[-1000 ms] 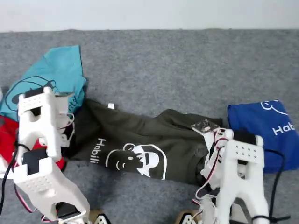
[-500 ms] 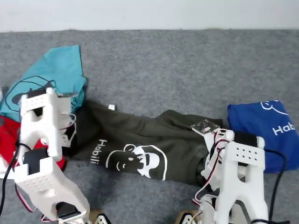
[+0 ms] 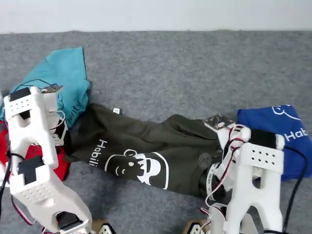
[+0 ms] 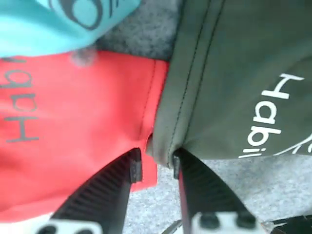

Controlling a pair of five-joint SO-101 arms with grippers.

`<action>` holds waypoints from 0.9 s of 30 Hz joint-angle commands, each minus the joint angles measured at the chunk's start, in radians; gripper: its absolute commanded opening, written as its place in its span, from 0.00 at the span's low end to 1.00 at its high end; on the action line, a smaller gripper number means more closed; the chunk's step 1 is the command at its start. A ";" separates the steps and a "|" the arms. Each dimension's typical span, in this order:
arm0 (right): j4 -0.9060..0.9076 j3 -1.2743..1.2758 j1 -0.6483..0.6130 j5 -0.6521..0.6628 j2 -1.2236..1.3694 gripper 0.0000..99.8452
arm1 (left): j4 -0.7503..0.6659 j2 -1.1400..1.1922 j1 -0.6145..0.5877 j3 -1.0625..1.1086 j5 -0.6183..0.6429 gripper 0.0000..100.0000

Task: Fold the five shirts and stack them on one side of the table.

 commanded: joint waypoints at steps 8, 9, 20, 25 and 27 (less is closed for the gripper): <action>-0.254 -0.055 0.005 -0.118 -0.008 0.15 | -0.005 -0.054 0.014 -0.249 0.115 0.12; -0.277 -0.044 0.004 -0.121 -0.008 0.15 | -0.002 -0.054 0.034 -0.278 0.143 0.12; -0.464 0.144 0.004 -0.130 -0.010 0.15 | 0.035 -0.054 0.316 -0.358 0.164 0.12; -0.573 0.204 0.001 -0.212 -0.008 0.17 | 0.035 -0.048 0.371 -0.358 0.164 0.12; -0.636 0.230 -0.002 -0.229 -0.008 0.18 | 0.035 -0.048 0.374 -0.358 0.164 0.12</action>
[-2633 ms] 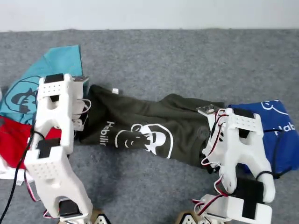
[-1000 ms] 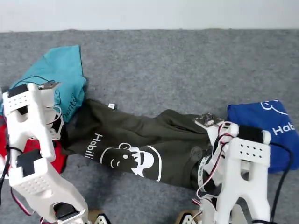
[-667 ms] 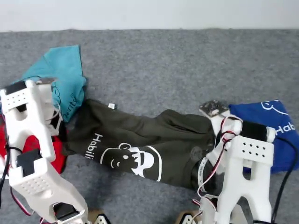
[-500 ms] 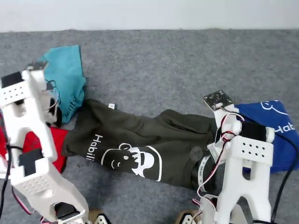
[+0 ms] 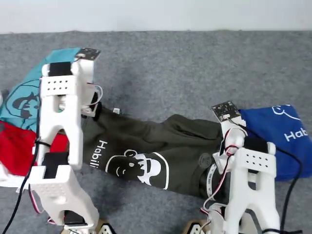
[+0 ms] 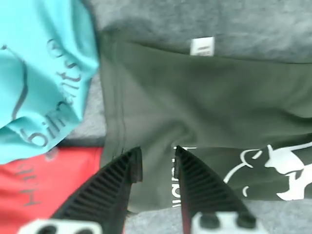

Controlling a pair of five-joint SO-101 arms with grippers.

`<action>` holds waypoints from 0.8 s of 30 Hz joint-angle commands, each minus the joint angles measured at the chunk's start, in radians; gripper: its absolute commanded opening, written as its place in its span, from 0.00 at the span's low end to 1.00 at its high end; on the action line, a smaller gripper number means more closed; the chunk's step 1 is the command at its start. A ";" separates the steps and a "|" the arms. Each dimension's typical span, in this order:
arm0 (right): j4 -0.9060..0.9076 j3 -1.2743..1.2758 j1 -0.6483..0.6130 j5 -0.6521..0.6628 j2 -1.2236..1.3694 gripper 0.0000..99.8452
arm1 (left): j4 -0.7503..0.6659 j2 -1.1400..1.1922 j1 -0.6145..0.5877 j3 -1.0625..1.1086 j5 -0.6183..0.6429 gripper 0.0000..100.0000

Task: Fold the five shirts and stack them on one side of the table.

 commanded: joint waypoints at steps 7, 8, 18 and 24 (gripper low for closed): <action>-0.193 0.043 -0.062 -0.038 0.068 0.18 | 0.026 -0.048 0.011 -0.035 0.009 0.12; -0.197 0.043 -0.084 -0.038 0.087 0.18 | 0.026 -0.048 0.012 -0.035 0.009 0.12; -0.231 0.044 -0.117 -0.037 0.254 0.13 | 0.026 -0.046 0.008 -0.013 0.009 0.12; -0.282 0.044 -0.117 -0.034 0.315 0.12 | 0.025 -0.046 0.006 0.008 0.009 0.12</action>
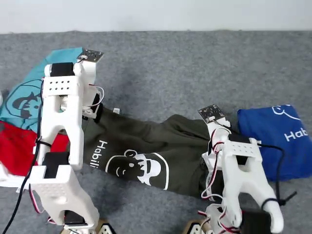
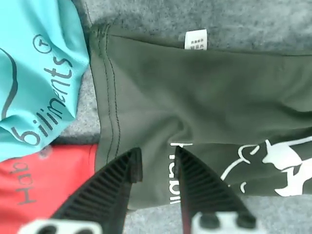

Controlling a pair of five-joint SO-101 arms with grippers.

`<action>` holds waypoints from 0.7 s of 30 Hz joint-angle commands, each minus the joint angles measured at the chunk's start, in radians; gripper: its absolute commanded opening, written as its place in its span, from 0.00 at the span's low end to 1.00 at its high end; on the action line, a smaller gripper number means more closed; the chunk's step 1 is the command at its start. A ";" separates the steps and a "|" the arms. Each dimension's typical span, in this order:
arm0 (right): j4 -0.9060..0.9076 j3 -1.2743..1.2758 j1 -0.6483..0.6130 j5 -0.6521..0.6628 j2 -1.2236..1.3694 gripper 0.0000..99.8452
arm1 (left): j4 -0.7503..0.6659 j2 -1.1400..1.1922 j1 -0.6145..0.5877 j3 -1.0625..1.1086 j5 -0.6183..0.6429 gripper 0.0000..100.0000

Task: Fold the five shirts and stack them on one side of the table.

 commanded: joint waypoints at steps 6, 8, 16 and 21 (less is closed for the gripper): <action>-0.048 -0.025 -0.012 -0.002 0.027 0.04 | 0.017 -0.046 0.003 -0.005 0.009 0.12; -0.045 -0.038 -0.012 -0.002 0.027 0.01 | 0.017 -0.046 0.003 -0.005 0.009 0.12; -0.051 -0.086 0.082 0.072 0.033 0.01 | 0.018 -0.046 0.003 -0.004 0.009 0.12; -0.053 -0.124 0.200 0.183 0.038 0.01 | 0.018 -0.046 0.008 -0.004 0.009 0.12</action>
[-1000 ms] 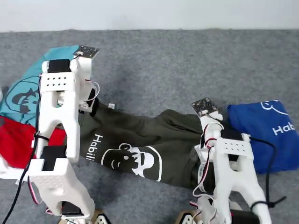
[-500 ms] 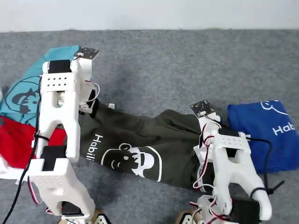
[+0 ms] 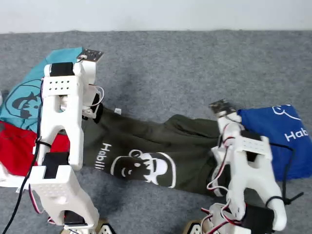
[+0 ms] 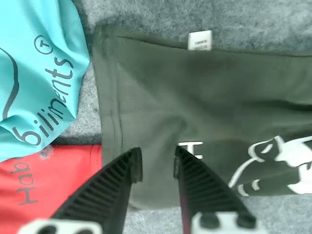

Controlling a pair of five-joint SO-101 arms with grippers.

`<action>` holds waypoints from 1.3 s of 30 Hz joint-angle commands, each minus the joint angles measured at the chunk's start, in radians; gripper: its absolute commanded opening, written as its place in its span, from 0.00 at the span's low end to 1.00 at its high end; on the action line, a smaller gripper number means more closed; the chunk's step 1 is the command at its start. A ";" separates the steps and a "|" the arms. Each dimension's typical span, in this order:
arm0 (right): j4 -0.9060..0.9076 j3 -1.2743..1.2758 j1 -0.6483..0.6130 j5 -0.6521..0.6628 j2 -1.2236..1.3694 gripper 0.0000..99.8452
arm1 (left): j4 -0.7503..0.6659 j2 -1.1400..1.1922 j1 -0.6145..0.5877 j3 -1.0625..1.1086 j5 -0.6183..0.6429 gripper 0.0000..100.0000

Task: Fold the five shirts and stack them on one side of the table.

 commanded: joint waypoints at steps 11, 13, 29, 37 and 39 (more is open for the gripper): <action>0.067 -0.063 0.058 -0.017 -0.044 0.20 | 0.018 -0.046 0.009 -0.002 0.009 0.12; 0.134 -0.094 0.056 -0.041 -0.096 0.19 | 0.018 -0.051 0.021 0.012 0.009 0.12; 0.225 -0.227 -0.005 -0.138 -0.202 0.19 | -0.046 0.204 0.149 0.038 0.009 0.12; 0.255 -0.582 -0.170 -0.137 0.077 0.19 | -0.048 0.327 0.152 -0.091 0.009 0.12; 0.278 -0.669 -0.203 -0.137 0.179 0.19 | -0.061 0.365 0.153 -0.124 0.009 0.12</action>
